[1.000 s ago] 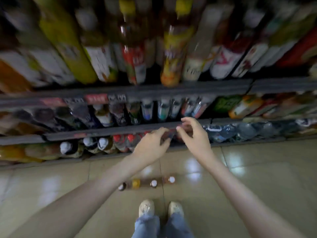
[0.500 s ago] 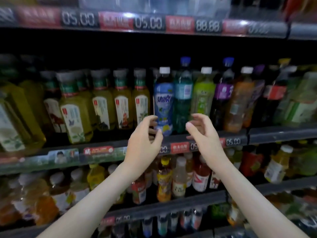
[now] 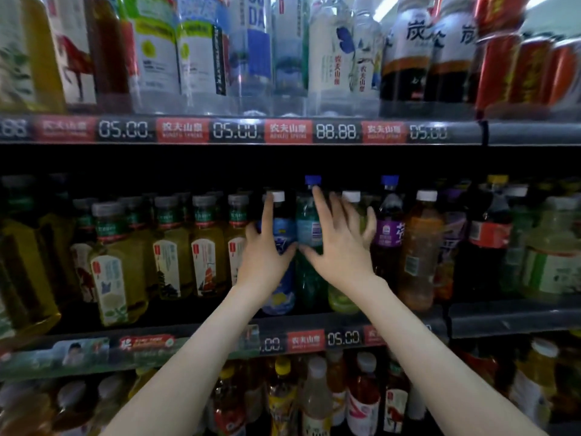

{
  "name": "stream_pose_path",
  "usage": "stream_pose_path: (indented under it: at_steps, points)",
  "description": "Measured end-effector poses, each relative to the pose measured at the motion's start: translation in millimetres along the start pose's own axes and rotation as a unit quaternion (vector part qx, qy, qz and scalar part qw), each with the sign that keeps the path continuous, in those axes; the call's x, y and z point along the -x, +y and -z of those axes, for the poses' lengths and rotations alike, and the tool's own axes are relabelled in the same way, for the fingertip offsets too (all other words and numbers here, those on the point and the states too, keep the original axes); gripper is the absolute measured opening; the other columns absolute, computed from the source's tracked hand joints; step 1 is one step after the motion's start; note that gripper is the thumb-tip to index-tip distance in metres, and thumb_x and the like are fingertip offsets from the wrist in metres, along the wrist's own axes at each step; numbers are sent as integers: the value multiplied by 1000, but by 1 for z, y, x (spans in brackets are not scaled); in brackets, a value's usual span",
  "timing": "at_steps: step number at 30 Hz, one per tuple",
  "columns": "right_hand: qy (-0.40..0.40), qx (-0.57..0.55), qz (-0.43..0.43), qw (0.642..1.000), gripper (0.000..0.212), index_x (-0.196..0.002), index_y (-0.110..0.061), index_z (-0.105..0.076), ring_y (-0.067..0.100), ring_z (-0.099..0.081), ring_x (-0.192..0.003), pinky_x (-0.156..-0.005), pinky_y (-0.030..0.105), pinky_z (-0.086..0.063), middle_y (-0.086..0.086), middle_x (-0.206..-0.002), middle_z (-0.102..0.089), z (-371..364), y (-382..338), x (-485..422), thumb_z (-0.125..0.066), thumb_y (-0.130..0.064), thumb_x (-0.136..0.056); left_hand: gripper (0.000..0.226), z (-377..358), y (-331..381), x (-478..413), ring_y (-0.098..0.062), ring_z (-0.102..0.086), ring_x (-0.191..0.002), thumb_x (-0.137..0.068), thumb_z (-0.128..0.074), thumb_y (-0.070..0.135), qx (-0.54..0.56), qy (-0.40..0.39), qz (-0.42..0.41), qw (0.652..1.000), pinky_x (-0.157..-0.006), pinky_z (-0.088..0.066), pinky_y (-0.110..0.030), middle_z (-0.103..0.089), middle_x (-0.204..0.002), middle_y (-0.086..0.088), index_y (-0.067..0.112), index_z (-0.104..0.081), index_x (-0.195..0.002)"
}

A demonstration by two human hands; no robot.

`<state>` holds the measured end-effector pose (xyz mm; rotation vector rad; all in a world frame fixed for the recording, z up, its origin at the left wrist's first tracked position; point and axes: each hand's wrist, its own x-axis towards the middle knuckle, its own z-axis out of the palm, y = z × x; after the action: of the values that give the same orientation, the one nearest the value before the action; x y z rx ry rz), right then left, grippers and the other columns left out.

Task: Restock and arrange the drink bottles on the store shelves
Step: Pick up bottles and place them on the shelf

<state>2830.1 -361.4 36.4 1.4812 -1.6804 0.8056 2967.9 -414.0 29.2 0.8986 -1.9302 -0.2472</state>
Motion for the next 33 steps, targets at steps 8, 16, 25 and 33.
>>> stream_pose_path:
  at_steps: [8, 16, 25, 33]
  points:
    - [-70, 62, 42, 995, 96, -153, -32, -3, 36, -5, -146, -107, 54, 21, 25, -152, -20, -9, -9, -15, -61, -55, -80, 100, 10, -13, 8, -35, -60, -95, -86, -67, 33, 12, 40, -8, 999, -71, -47, -29, -36, -136, -20, 49, 14, -142]
    - [-22, -254, 70, 964, 102, -141, -42, -4, 44, -49, -113, -88, 51, -51, 22, -145, -25, -11, -23, 8, -77, -19, -75, 98, 23, -18, 28, -13, -44, -98, -83, -71, 27, 67, 115, 8, 991, -78, -38, -21, -33, -134, -12, 36, 1, -149]
    - [-90, -369, -14, 925, 93, -148, -23, -23, 19, -41, -125, -99, 28, -40, 5, -132, -48, -5, -41, 30, -79, -15, -74, 94, 36, -30, 64, 2, -30, -116, -82, -72, 19, 88, 182, -74, 976, -97, -27, -1, -28, -133, -14, 28, -6, -148]
    - [25, -473, -64, 878, 85, -133, -43, -30, 1, -56, -108, -81, 11, -47, -3, -127, -52, 43, -63, 45, -79, -6, -74, 82, 67, -15, 81, -15, -37, -122, -83, -66, 37, 101, 185, -183, 960, -101, -36, -16, -32, -128, -5, 18, -17, -147]
